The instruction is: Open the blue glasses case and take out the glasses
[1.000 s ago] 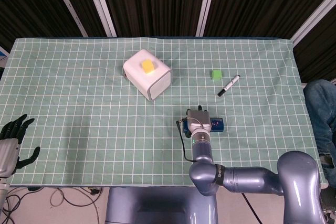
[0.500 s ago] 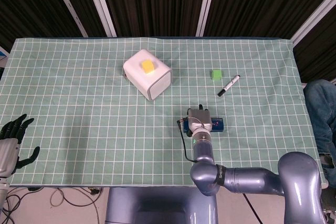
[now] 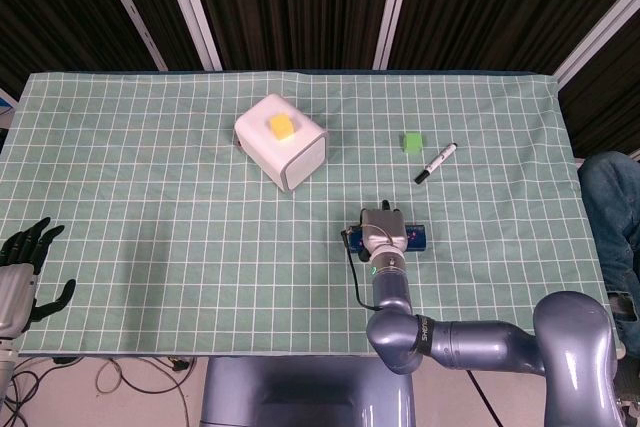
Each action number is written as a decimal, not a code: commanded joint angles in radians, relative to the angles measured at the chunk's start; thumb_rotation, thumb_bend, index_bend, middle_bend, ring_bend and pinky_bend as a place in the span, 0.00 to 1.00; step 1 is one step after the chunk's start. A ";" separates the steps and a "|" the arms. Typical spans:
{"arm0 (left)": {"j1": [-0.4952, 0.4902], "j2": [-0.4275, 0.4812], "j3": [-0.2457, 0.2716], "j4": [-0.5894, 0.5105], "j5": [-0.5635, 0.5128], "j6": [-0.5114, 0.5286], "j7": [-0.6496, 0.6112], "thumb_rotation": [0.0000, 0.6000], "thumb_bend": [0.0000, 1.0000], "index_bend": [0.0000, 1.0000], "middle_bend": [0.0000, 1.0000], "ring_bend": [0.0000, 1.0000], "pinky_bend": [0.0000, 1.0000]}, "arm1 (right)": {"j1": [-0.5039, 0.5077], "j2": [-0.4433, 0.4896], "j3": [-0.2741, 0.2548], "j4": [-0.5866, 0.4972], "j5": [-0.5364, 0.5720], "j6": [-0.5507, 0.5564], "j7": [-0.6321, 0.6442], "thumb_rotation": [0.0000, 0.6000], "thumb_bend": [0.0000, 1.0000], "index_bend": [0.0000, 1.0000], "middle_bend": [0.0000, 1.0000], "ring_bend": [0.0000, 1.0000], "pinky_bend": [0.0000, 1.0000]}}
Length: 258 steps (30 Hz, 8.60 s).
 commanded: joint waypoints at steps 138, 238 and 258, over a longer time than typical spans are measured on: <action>-0.002 0.006 0.000 -0.011 -0.017 -0.010 0.007 1.00 0.36 0.10 0.00 0.00 0.00 | 0.079 -0.063 -0.045 0.118 0.005 0.033 -0.215 1.00 0.40 0.16 0.06 0.11 0.18; 0.000 0.002 -0.003 -0.012 -0.023 -0.006 0.013 1.00 0.36 0.11 0.00 0.00 0.00 | -0.248 -0.140 -0.049 0.495 -0.655 -0.045 0.418 1.00 0.28 0.16 0.10 0.08 0.23; 0.001 0.001 -0.003 -0.015 -0.025 -0.006 0.023 1.00 0.36 0.11 0.00 0.00 0.00 | -0.324 0.177 -0.099 -0.062 -0.492 -0.052 0.110 1.00 0.29 0.16 0.10 0.08 0.22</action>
